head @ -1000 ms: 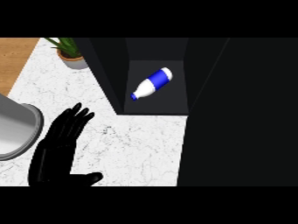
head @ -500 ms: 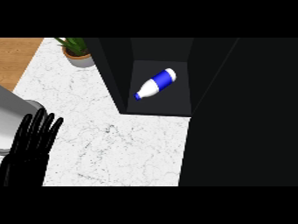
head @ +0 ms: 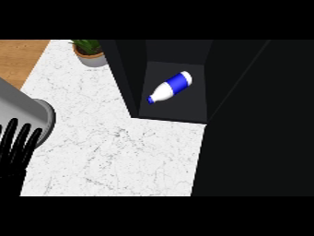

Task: Pick up the bottled water, place it into the cabinet and close the cabinet

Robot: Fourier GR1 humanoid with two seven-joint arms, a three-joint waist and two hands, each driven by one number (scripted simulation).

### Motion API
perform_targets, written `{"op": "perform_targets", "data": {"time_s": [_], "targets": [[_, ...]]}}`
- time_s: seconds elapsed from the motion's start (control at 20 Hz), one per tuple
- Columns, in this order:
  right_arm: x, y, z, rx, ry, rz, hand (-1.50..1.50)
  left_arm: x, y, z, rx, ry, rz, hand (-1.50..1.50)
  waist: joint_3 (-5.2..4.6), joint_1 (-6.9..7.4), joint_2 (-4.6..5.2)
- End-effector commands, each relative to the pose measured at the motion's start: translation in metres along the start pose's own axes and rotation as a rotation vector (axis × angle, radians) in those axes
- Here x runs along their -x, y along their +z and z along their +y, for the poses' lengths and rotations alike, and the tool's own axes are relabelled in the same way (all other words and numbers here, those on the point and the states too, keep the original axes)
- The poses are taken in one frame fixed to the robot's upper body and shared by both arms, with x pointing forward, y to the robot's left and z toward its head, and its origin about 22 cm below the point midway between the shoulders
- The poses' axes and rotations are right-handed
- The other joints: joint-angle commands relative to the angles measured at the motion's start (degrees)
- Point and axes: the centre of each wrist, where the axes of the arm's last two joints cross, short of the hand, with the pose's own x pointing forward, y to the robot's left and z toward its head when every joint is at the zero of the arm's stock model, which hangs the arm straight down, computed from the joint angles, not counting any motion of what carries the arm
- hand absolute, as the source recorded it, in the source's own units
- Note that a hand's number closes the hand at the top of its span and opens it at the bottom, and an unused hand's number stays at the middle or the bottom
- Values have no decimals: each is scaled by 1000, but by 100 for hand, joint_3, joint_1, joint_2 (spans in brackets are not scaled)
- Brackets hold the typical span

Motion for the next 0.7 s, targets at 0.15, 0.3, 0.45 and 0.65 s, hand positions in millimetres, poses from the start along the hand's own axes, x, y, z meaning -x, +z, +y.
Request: {"op": "perform_targets", "data": {"time_s": [0.15, 0.3, 0.45, 0.65], "targets": [[-24, -22, 21, -190, -74, -118, 150, -14, 6, 11, 40, 8, 14, -150, -1, 271, 86], [-16, -25, 16, -194, -42, -64, 150, -20, 5, 14, 77, 10, 13, -150, -10, 425, 133], [-16, -27, 14, -209, -38, -62, 150, -24, 4, 17, 80, 17, 12, -150, -14, 444, 166], [-12, -31, 5, -226, 22, -50, 150, -31, 0, 23, 110, -9, 20, -150, -32, 705, 229]]}}
